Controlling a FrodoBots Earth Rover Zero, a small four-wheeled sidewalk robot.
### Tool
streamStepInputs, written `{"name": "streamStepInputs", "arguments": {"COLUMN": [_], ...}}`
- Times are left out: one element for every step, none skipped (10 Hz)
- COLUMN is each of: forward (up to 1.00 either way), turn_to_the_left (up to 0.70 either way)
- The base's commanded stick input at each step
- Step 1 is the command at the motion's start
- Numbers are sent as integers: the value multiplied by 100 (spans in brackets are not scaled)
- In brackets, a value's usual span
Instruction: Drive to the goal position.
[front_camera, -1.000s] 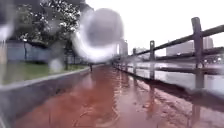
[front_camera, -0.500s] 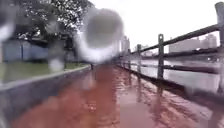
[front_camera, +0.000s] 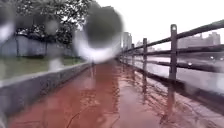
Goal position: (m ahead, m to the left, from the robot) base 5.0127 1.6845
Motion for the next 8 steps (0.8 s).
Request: {"name": "streamStepInputs", "arguments": {"forward": [100, 100, 100, 100, 100, 100, 100, 100], "turn_to_the_left": [1, 1, 1, 1, 1, 1, 1, 1]}}
